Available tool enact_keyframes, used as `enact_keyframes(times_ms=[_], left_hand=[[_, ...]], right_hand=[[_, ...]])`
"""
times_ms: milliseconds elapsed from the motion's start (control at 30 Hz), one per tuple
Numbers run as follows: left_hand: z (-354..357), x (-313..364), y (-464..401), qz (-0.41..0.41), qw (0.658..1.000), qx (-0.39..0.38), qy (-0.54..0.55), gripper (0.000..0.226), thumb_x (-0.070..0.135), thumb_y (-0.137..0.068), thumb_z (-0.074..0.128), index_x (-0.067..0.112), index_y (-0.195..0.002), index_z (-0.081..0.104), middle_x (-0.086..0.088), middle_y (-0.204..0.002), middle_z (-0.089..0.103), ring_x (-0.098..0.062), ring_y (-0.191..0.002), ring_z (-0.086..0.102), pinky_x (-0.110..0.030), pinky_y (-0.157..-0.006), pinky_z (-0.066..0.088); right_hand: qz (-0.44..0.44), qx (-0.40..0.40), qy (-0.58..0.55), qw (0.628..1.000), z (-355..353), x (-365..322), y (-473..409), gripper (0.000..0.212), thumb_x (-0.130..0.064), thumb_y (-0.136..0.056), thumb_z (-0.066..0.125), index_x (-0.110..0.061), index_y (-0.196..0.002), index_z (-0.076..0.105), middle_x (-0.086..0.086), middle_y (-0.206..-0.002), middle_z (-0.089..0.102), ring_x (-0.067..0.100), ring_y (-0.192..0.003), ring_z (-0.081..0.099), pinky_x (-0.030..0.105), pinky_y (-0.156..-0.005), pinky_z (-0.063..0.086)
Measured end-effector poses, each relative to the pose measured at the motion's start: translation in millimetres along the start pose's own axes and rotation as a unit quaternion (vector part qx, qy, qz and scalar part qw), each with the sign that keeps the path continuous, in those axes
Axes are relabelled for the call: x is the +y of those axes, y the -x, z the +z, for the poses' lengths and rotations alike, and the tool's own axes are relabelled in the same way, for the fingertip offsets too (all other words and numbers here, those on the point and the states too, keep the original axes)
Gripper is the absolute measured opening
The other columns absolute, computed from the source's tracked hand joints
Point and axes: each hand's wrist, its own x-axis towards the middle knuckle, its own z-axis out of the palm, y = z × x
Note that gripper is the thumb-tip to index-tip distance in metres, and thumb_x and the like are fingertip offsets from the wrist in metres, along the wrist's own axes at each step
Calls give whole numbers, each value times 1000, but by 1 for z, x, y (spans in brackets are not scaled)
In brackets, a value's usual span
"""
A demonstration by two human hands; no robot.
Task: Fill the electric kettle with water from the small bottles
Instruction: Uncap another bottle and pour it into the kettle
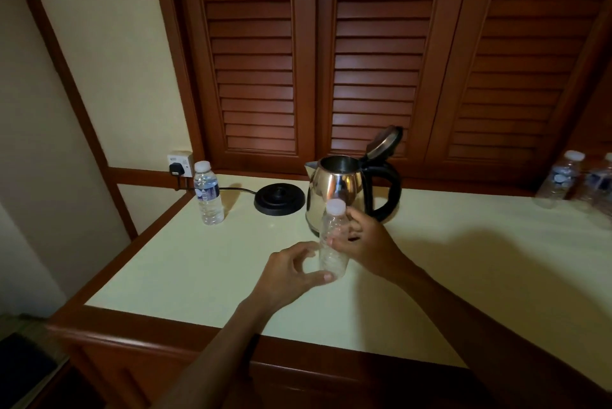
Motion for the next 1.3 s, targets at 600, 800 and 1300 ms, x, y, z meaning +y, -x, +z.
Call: enact_keyframes(times_ms=[600,800,1300], left_hand=[[230,134,-130,112,941,-114,-298,40,58,-87,54,34,-117,66,7,-120,65,-21,-120,51,-40,-101,44],[276,158,-172,71,938,-57,-334,46,59,-90,47,33,-125,62,1,-127,63,-25,-123,49,-45,-98,42],[288,149,-182,32,954,-32,-296,53,65,-90,46,39,-135,48,4,-145,44,-20,-137,36,-47,-111,28]], right_hand=[[88,257,160,949,-287,120,122,77,-37,-79,74,-24,-142,31,-4,-126,53,18,-106,55,35,-88,53],[161,258,139,942,-343,167,109,77,-49,-75,73,-20,-136,38,4,-134,53,27,-118,54,50,-100,46],[199,323,224,898,-402,224,40,49,-33,-89,61,-16,-130,41,7,-122,60,26,-106,58,35,-85,46]])
